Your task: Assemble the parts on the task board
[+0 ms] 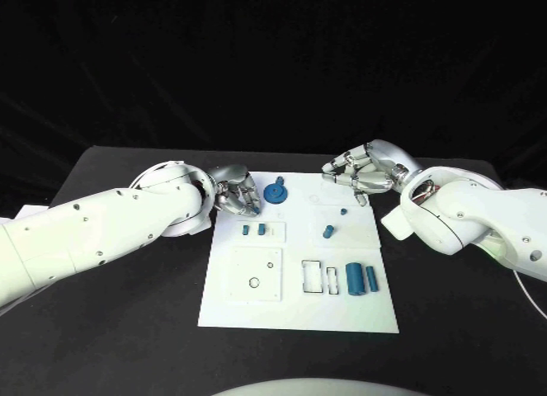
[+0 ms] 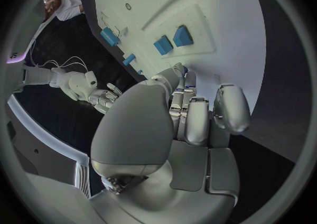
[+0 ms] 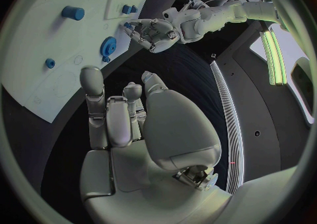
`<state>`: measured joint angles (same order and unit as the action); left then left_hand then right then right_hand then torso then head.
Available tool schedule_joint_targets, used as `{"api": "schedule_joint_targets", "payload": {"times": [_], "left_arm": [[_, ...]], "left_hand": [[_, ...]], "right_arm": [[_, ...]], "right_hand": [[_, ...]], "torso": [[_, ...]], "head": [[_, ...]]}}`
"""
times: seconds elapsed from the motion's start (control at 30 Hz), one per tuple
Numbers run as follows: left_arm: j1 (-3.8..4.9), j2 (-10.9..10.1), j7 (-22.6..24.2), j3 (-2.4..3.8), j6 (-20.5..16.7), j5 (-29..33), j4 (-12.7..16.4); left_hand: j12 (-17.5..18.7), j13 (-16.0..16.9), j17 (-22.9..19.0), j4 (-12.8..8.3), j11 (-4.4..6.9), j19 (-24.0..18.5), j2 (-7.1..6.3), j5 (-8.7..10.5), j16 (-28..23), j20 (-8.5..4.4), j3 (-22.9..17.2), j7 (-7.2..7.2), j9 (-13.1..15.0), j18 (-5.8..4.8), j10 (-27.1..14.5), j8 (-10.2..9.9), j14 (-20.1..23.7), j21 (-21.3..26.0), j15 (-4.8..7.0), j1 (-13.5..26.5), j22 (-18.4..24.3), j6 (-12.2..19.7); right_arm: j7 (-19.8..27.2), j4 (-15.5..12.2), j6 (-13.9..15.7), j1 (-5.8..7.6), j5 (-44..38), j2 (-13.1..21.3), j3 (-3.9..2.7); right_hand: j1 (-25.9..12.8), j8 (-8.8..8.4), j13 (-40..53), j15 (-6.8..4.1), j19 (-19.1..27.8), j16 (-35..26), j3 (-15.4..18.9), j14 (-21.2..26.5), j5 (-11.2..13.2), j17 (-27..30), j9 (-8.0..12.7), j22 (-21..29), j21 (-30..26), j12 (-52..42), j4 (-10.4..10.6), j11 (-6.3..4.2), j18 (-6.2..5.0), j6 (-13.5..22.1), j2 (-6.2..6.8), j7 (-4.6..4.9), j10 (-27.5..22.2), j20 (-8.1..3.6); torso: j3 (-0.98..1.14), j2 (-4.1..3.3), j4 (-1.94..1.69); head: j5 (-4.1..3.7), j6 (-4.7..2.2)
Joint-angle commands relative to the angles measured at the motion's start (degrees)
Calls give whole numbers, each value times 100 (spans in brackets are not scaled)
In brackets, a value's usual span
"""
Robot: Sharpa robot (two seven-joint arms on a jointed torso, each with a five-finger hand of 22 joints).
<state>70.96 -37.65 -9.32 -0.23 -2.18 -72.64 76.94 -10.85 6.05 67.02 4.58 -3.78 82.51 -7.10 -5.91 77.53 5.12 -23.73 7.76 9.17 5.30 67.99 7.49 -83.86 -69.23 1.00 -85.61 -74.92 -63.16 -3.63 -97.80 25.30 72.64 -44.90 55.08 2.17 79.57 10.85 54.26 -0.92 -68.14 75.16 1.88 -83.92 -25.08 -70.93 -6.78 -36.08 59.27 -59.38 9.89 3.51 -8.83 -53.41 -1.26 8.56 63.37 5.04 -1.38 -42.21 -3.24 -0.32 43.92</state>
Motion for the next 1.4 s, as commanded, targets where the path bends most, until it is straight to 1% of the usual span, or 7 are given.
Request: {"api": "schedule_joint_targets", "payload": {"times": [0.03, 0.2, 0.4, 0.53, 0.9, 1.3, 1.4], "left_arm": [[-2, 40, 8, -3, 113, -8, -27], [-7, 98, 23, -6, 110, -62, -80], [-10, 153, 20, -7, 126, -107, -145], [-10, 170, -3, -7, 166, -147, -165], [-11, 155, -61, -9, 263, -230, -190], [-12, 134, -52, -9, 221, -239, -158], [-12, 131, -51, -9, 216, -239, -157]], "left_hand": [[37, -9, -5, -11, -4, 28, 16, -4, -21, -5, -38, 0, 2, -80, 37, -23, -104, -30, -20, 61, -108, -50], [43, -8, -6, -18, -2, 25, 14, -4, -21, -6, -45, -3, 0, -80, 43, -27, -103, -28, -19, 61, -109, -54], [45, -8, -6, -20, -1, 24, 14, -4, -20, -6, -48, -4, 0, -79, 45, -28, -103, -25, -19, 61, -108, -55], [45, -8, -6, -20, -1, 24, 14, -4, -20, -6, -48, -4, 0, -79, 45, -28, -103, -25, -19, 61, -108, -55], [55, -8, -18, -28, -2, 18, 10, -4, -26, -6, -55, -3, -3, -76, 48, -35, -98, -14, -18, 62, -102, -54], [203, -28, -55, -79, -67, -4, -50, -3, -25, 26, -131, 69, -59, -79, -48, -166, -82, -7, -67, 111, -123, 64], [214, -30, -58, -82, -74, -4, -54, -3, -25, 29, -138, 76, -65, -79, -58, -178, -81, -10, -71, 116, -127, 76]], "right_arm": [[38, -8, -46, -5, -23, -4, 0], [41, -8, -47, -5, -23, -5, 0], [42, -12, -50, -5, -23, -6, 0], [41, -13, -51, -5, -23, -4, 0], [36, -14, -59, -5, -23, 7, 0], [34, -5, -61, -5, -23, 9, 0], [34, -4, -62, -5, -23, 9, 0]], "right_hand": [[-33, 39, 1, -2, 9, -12, 1, -161, -21, -3, 6, -6, -18, -27, 33, 4, -53, 22, -46, 2, 6, -8], [-33, 39, 1, -2, 9, -12, 1, -161, -21, -3, 6, -6, -18, -27, 33, 4, -53, 22, -46, 2, 6, -8], [-33, 39, 1, -2, 9, -12, 1, -161, -21, -3, 6, -6, -18, -27, 33, 4, -53, 22, -46, 2, 6, -8], [-33, 39, 1, -2, 9, -12, 1, -161, -21, -3, 6, -6, -18, -27, 33, 4, -53, 22, -46, 2, 6, -8], [-33, 39, 1, -2, 9, -12, 1, -161, -21, -3, 6, -6, -18, -27, 33, 4, -53, 22, -46, 2, 6, -8], [-33, 39, 1, -2, 9, -12, 1, -161, -21, -3, 6, -6, -18, -27, 33, 4, -53, 22, -46, 2, 6, -8], [-33, 39, 1, -2, 9, -12, 1, -161, -21, -3, 6, -6, -18, -27, 33, 4, -53, 22, -46, 2, 6, -8]], "torso": [[-1, -3, -1], [-3, -4, 4], [2, 0, 0], [1, -1, -1], [-1, 1, -2], [-5, 1, -5], [-1, 0, -3]], "head": [[-2, 2], [-5, 7], [-8, 16], [-9, 21], [-14, 35], [-15, 44], [-10, 50]]}}
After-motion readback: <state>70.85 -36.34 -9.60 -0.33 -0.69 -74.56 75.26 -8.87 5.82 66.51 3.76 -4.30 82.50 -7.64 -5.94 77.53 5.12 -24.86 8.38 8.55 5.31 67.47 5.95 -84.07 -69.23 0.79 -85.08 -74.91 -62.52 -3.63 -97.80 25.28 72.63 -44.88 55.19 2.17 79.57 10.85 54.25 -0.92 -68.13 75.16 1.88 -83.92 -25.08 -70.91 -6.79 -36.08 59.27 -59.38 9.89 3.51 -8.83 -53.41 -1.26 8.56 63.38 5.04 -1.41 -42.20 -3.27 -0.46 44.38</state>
